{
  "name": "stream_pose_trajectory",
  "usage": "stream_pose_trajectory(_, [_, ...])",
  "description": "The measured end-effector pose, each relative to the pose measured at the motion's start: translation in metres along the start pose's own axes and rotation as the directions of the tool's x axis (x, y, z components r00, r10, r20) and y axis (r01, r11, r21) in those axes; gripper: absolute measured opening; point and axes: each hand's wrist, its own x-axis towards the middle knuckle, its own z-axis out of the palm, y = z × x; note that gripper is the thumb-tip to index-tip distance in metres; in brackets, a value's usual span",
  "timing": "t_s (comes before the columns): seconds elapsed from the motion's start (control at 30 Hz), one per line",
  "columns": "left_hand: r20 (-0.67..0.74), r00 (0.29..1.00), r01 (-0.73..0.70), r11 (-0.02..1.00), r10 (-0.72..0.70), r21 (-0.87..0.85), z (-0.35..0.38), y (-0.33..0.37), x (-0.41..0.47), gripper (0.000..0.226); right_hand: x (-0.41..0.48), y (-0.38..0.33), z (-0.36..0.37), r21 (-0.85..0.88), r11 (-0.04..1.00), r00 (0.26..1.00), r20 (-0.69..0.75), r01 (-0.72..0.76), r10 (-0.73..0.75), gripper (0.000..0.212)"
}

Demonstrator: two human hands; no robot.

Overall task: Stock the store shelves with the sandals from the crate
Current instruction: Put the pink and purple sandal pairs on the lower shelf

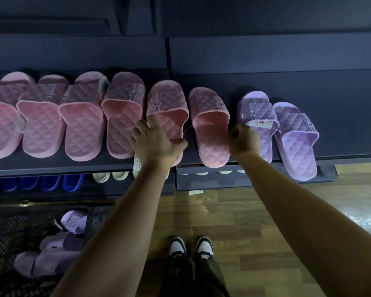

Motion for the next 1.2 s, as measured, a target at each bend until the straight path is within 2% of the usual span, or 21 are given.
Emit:
stream_pose_trajectory(0.17, [-0.059,0.996,-0.072,0.997,0.074,0.038,0.008,-0.002,0.009,0.089,0.010,-0.008,0.005,0.048,0.998,0.997,-0.062,0.045,-0.043,0.019])
stream_pose_trajectory(0.33, [-0.075,0.993,-0.083,0.996,0.085,0.036,0.011,-0.003,0.013,0.095,0.008,-0.017,0.013,0.130,0.990,0.998,-0.054,0.048,-0.041,0.017])
stream_pose_trajectory(0.43, [-0.101,0.987,-0.117,0.992,0.121,0.051,0.012,-0.003,0.010,0.092,0.003,-0.011,0.003,0.117,0.987,0.993,0.027,0.109,-0.113,0.017])
stream_pose_trajectory(0.5, [-0.131,0.979,-0.152,0.987,0.157,0.050,0.014,0.001,0.004,0.079,0.000,-0.006,-0.009,0.113,0.980,0.983,0.076,0.161,-0.170,0.021])
stream_pose_trajectory(0.7, [-0.191,0.938,-0.287,0.957,0.290,0.044,0.030,0.029,-0.030,0.052,-0.014,0.037,-0.062,0.120,0.978,0.976,-0.152,0.172,-0.153,0.026])
stream_pose_trajectory(0.8, [-0.175,0.893,-0.423,0.906,0.415,-0.012,0.044,0.059,-0.050,0.051,-0.016,0.080,-0.084,0.056,0.966,0.942,-0.244,0.251,-0.230,0.021])
stream_pose_trajectory(0.87, [-0.132,0.867,-0.493,0.866,0.481,-0.081,0.056,0.081,-0.066,0.051,-0.014,0.110,-0.094,-0.078,0.971,0.949,-0.210,0.225,-0.236,0.025])
stream_pose_trajectory(0.97, [-0.048,0.864,-0.500,0.843,0.501,-0.200,0.072,0.111,-0.090,0.052,-0.017,0.150,-0.101,-0.201,0.970,0.975,-0.148,0.134,-0.166,0.041])
stream_pose_trajectory(1.1, [0.069,0.877,-0.455,0.869,0.475,-0.196,0.096,0.139,-0.104,0.066,-0.025,0.175,-0.104,-0.088,0.991,0.995,0.009,0.098,-0.097,0.049])
stream_pose_trajectory(1.2, [0.112,0.894,-0.419,0.898,0.433,-0.133,0.113,0.150,-0.105,0.078,-0.023,0.182,-0.098,-0.038,0.987,0.988,0.019,0.155,-0.155,0.062])
